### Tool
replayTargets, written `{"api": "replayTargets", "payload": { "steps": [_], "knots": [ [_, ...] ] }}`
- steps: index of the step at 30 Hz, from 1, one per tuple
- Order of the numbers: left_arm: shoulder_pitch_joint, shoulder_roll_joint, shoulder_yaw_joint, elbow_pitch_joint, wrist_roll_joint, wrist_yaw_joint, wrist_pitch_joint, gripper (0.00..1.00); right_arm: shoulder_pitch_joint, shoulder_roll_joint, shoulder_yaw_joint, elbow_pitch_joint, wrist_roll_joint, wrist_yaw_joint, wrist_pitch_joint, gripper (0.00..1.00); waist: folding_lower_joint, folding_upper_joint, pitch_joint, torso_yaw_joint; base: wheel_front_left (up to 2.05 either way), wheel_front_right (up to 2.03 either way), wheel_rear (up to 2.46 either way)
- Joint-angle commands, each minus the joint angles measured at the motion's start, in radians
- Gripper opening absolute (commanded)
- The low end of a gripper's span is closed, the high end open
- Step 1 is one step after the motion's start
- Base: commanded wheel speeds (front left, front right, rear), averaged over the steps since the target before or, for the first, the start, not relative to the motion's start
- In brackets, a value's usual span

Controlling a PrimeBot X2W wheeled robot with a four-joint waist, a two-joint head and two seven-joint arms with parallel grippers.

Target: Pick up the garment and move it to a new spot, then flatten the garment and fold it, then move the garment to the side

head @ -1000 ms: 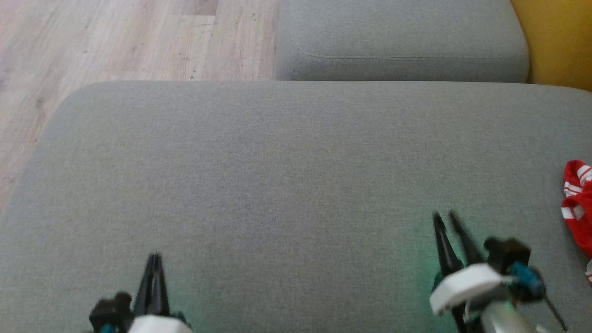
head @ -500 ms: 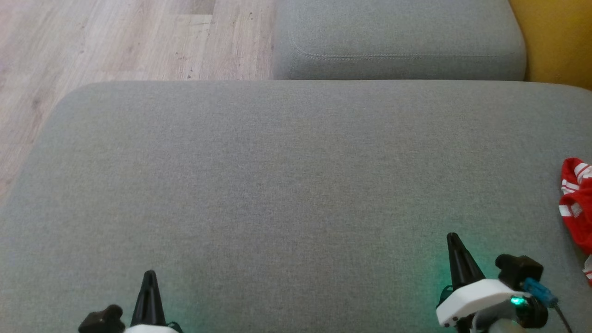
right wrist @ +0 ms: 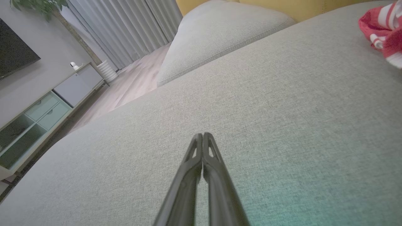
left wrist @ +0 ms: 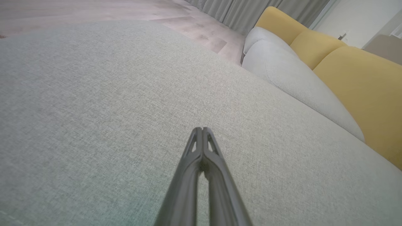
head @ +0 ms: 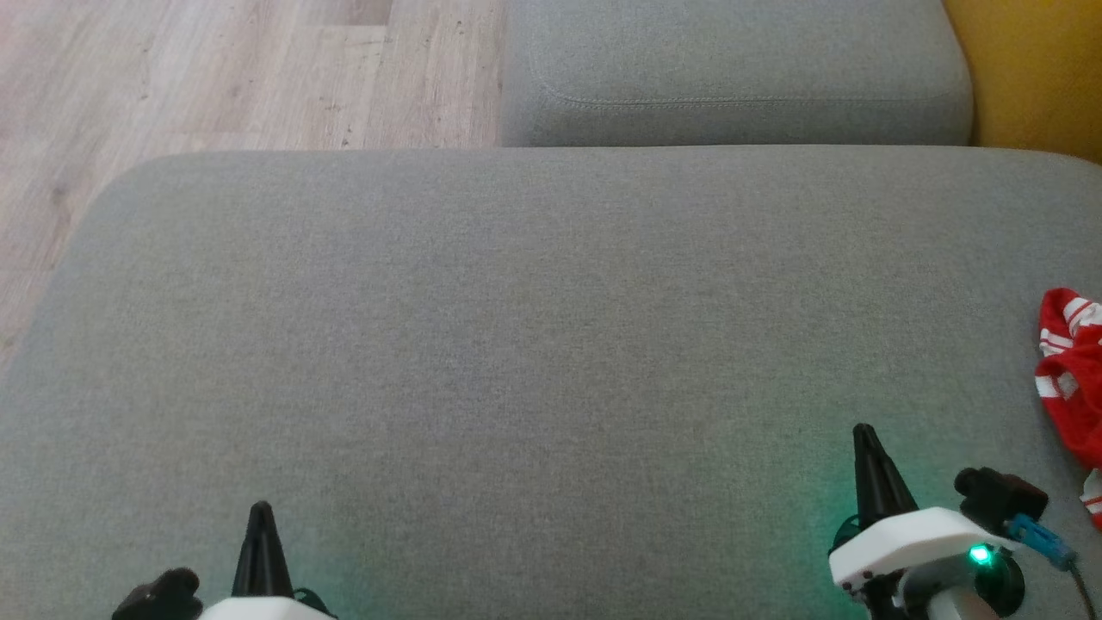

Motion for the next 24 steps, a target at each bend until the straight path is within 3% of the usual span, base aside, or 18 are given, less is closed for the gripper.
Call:
{"api": "replayTargets", "payload": {
  "steps": [1,24],
  "knots": [
    [-0.054,0.001,0.016,-0.038,-0.022,-0.006,0.002,0.00,-0.051,-0.002,-0.006,-0.042,0.026,0.001,0.008,0.00,0.0000,0.0000,0.000,-0.001,0.00,0.00,0.00],
    [-0.078,0.002,0.050,-0.076,-0.277,-0.026,0.071,0.00,-0.052,-0.003,-0.045,-0.102,0.302,0.002,0.077,0.00,0.0000,0.0000,0.006,-0.017,0.00,0.00,0.00]
  ]
}}
